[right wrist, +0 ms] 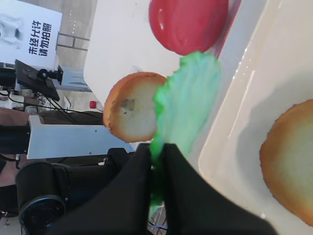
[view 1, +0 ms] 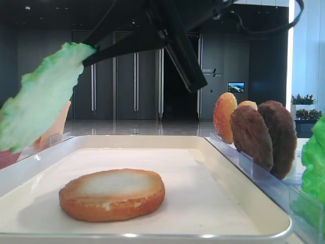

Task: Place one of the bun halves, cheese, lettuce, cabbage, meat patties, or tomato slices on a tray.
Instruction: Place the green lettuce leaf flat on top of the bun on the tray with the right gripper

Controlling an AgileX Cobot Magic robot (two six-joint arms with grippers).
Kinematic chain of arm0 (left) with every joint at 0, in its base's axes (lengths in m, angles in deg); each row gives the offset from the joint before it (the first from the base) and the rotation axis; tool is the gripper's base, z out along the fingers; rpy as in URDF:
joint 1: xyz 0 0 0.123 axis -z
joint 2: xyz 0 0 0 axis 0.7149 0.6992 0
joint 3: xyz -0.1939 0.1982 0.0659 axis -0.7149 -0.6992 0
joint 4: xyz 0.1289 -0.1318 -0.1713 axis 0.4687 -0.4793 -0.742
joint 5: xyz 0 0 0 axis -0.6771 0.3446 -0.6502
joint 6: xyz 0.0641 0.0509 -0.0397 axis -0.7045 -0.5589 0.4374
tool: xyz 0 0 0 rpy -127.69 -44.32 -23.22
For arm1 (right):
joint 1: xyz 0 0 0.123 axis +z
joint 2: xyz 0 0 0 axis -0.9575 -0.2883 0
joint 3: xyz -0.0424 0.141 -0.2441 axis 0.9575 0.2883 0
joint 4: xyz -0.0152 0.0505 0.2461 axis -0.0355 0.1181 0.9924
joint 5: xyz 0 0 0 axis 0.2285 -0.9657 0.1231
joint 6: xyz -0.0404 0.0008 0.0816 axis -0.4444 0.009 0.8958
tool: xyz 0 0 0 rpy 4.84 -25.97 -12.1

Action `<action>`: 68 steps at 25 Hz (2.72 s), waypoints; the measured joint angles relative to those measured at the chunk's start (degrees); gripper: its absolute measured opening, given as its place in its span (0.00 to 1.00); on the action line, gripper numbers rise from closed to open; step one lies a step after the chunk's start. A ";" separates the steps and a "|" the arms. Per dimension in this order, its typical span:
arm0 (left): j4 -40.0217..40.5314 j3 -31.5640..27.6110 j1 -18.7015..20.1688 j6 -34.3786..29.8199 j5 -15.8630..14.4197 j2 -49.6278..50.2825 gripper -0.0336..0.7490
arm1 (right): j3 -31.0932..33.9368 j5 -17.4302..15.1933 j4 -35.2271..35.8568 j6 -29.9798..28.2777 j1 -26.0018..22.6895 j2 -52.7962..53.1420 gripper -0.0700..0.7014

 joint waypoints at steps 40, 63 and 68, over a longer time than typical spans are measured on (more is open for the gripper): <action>-0.05 0.00 0.00 0.24 0.00 0.00 0.86 | 1.44 -0.23 -8.32 0.57 -4.43 -3.26 0.18; -0.05 0.00 0.00 0.24 0.00 0.00 0.86 | 1.48 3.63 -15.63 2.35 -4.43 -3.26 0.28; -0.05 0.00 0.00 0.24 0.00 0.00 0.86 | 1.48 4.49 -17.60 3.57 -4.43 -3.26 0.40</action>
